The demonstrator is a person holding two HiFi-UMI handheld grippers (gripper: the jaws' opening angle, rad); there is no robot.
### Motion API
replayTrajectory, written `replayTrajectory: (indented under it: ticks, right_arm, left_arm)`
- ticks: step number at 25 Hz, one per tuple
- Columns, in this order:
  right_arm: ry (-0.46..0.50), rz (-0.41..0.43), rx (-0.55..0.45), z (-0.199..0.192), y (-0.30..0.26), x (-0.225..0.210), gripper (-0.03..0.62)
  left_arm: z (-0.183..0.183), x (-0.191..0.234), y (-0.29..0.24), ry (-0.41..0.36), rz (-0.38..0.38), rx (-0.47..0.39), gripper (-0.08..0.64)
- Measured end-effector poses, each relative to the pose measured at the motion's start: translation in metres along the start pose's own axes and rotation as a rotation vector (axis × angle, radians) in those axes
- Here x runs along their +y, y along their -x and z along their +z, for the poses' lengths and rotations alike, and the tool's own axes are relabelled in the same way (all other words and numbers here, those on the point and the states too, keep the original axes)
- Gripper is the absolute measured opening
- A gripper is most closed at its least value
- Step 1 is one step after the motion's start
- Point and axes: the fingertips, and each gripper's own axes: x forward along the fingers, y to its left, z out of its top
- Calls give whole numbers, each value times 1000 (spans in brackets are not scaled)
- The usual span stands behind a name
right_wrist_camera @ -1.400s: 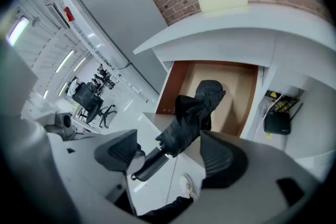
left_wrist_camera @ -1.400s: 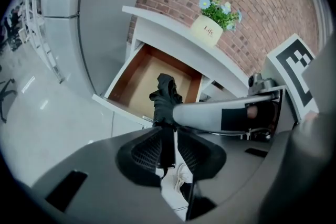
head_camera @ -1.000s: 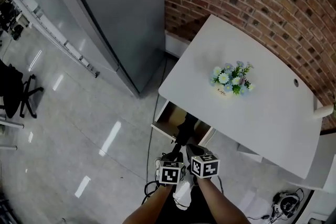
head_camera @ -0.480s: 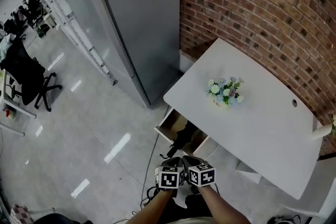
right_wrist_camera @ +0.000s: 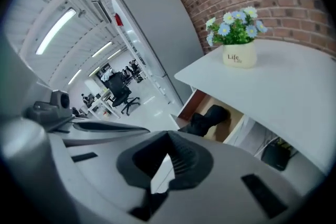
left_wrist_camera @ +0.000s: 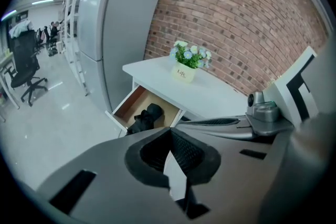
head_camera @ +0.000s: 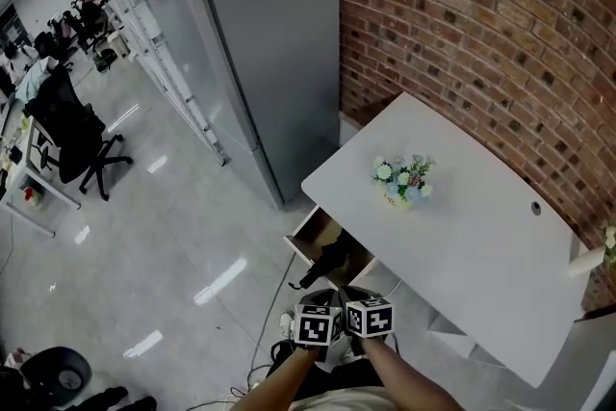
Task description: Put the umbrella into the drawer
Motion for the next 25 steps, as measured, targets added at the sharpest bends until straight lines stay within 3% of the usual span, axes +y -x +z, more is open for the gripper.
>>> replayTrajectory:
  ticks: [11,17,25]
  right_arm:
    - [117,34,38,-33,9,22,14]
    - [114,7,43,-39,16,26,14]
    - [70,-48,23,-36,16,19,14]
  left_arm:
    - [-57,7,29,99,66,11,5]
    - [-77,15,35,130,68,49,5]
    - [-72,20,29,96,31,74,5]
